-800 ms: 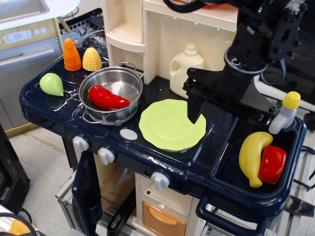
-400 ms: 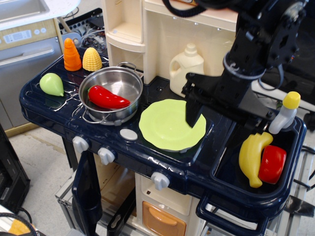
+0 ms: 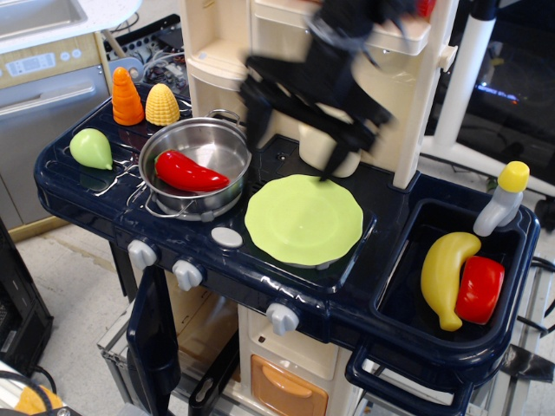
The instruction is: Put pear on plate
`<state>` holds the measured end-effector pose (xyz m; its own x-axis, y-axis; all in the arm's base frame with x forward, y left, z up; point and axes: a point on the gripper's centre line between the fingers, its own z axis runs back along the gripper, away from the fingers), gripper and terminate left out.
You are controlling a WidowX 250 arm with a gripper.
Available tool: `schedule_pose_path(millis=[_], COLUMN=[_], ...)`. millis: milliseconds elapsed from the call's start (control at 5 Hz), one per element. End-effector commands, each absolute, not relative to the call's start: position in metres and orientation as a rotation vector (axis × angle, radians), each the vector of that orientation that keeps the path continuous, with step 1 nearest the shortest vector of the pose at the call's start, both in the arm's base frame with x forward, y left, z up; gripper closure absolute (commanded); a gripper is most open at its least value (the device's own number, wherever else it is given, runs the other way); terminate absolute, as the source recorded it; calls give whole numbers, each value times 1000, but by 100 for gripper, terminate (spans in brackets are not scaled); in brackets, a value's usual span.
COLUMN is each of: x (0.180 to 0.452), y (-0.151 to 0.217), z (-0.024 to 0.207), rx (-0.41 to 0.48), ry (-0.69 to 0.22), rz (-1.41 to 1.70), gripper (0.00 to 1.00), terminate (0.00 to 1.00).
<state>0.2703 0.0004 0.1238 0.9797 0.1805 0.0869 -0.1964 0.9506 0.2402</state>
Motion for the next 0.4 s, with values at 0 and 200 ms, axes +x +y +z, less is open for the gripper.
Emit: schedule_pose_path(millis=[0, 200], x=[270, 269], y=[87, 138], z=[154, 131], rx=[200, 159], ry=[-170, -218], rz=[452, 539], gripper=[0, 0], terminate=[0, 0])
